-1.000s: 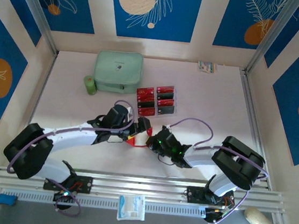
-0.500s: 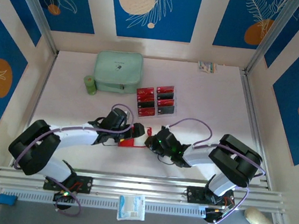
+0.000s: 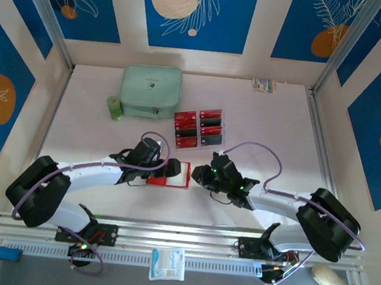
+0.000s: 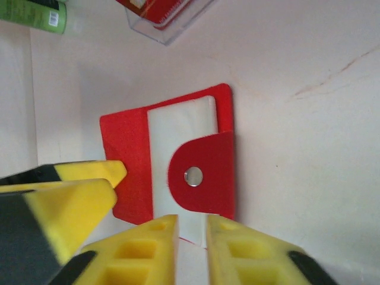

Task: Put the credit cards into the card holder

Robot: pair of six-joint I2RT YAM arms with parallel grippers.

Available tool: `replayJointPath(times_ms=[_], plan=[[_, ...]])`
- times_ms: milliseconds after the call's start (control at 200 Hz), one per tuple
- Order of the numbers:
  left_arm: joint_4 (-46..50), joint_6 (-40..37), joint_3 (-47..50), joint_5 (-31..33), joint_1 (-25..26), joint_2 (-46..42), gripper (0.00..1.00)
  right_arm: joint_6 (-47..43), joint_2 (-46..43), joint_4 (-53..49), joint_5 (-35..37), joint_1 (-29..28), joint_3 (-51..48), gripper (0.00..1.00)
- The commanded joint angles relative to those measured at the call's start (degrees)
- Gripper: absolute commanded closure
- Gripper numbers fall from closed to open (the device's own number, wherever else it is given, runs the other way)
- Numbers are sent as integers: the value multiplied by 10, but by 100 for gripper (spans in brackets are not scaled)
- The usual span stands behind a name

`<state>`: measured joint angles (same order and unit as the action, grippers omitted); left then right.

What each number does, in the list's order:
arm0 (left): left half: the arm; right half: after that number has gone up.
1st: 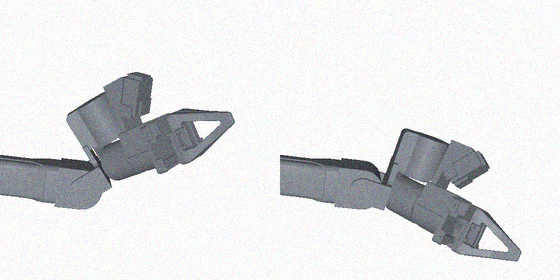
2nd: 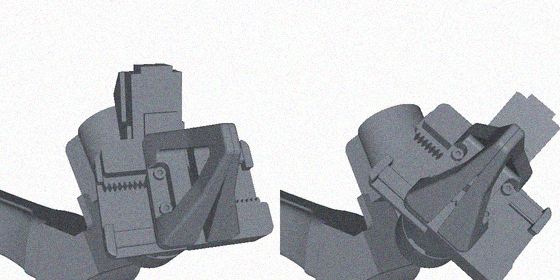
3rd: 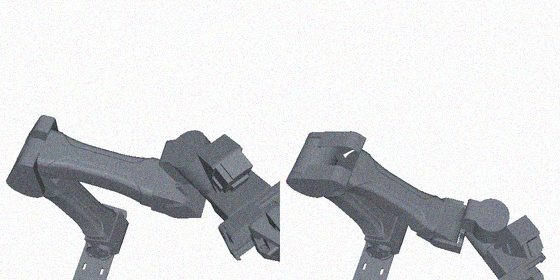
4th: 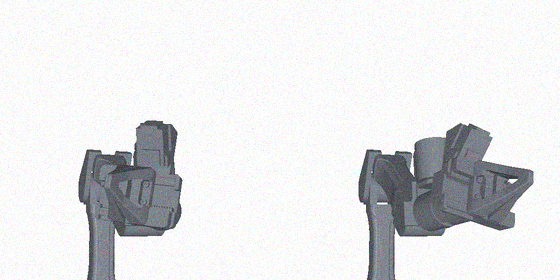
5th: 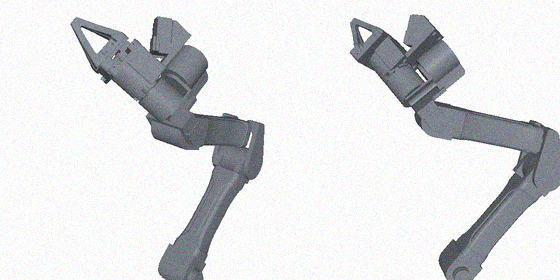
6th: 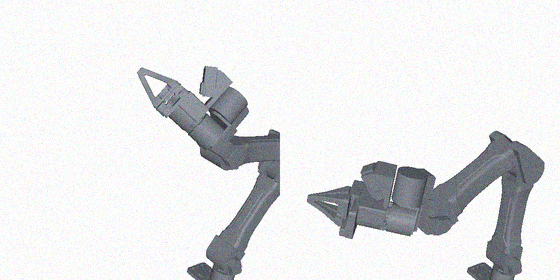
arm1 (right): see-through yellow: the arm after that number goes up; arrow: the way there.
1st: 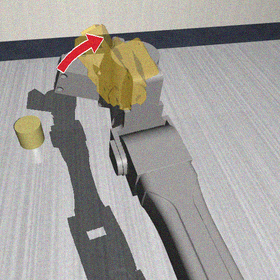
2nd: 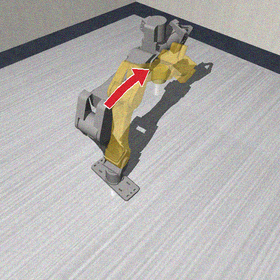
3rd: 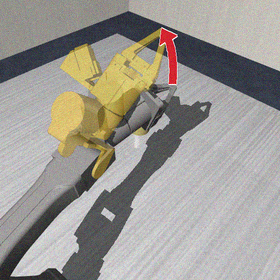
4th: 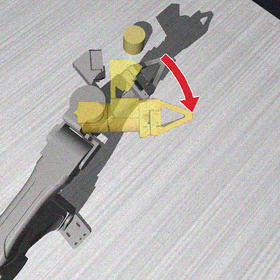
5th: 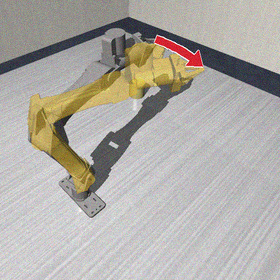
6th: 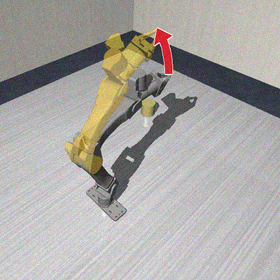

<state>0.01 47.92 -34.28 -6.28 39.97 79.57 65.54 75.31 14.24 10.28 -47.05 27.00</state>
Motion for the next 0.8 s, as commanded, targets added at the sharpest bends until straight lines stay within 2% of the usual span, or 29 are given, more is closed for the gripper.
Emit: replayJointPath(times_ms=[0,100,460,795], plan=[[18,-13,-7,19,-3,-13,0,-44,-13,-68,-15,5,36,89],[16,-11,-3,24,-2,-14,0,-55,4,-69,-29,5,61,94],[15,-5,9,47,-3,-18,0,-57,126,-40,-66,2,131,98],[12,-6,16,53,-3,-17,0,-45,133,-33,-52,42,65,100]])
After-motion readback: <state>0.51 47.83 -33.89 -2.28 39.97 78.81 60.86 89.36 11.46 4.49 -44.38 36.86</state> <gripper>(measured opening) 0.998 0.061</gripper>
